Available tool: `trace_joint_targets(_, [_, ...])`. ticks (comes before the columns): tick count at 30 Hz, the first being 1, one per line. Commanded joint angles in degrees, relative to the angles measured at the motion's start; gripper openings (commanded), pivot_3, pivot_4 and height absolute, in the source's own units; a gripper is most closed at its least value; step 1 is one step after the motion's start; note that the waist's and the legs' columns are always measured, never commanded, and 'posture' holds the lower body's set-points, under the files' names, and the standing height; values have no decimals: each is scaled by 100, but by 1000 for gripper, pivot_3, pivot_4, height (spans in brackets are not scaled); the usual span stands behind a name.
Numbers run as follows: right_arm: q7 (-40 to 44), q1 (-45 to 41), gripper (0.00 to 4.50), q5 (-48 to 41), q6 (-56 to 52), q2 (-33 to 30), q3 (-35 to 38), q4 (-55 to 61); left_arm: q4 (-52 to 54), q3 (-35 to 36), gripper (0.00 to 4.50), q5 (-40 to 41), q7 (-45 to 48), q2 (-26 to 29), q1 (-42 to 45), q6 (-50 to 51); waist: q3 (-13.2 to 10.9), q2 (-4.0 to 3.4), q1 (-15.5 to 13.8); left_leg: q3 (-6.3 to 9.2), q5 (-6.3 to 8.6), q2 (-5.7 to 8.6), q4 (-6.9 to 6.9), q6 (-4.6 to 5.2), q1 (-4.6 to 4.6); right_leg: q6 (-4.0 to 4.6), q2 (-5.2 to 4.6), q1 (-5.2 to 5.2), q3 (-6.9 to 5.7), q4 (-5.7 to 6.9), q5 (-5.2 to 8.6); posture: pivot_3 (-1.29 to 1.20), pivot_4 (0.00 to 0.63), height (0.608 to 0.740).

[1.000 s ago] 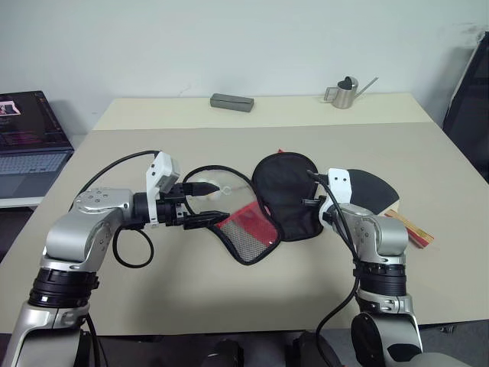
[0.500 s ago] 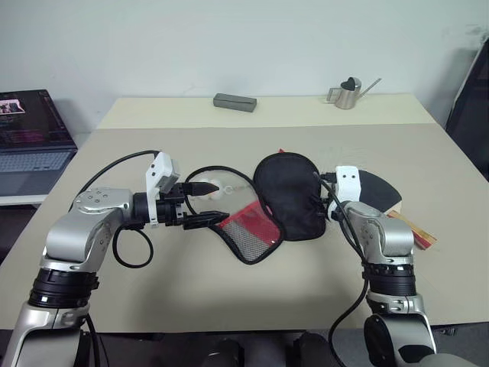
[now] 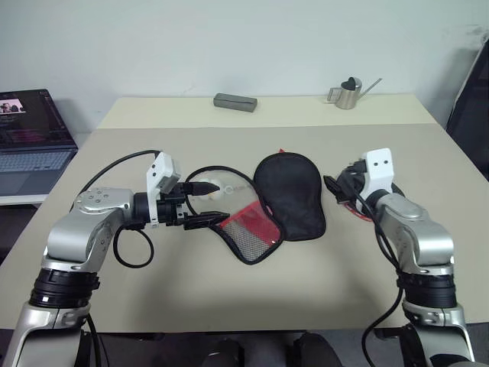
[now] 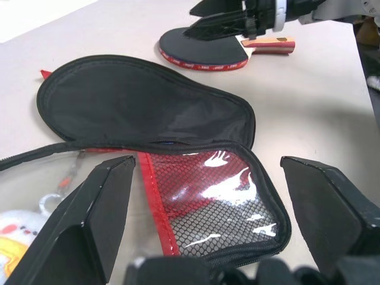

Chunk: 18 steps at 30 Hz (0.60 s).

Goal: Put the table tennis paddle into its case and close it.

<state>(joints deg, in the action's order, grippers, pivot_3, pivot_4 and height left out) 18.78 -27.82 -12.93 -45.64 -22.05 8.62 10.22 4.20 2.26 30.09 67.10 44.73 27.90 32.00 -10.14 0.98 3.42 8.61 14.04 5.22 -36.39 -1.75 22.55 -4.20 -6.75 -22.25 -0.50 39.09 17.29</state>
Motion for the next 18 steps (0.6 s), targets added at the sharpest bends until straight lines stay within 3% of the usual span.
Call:
trace_joint_targets(1, [609,244,4468,-299,469,-515,488,239,281,37,4296,-34,10,38,168,-195,0,0,-26,1,0,0,0,1,1,0,0,1,-1,-1,0,0,150,740])
trace_joint_targets(11, [2243,927,4468,-670,990,-2153,1054,-1112,760,-135,4296,-103,-102,10,404,-167,-3,5,-46,-15,8,-2,-5,14,0,-2,0,9,-1,-3,-1,0,150,740])
trace_joint_targets(18, [2974,1210,4468,-601,1415,-2629,906,-1745,957,-158,4296,72,-8,63,481,19,-4,6,-32,-42,12,-8,-23,22,1,-5,2,14,3,0,-3,0,150,740])
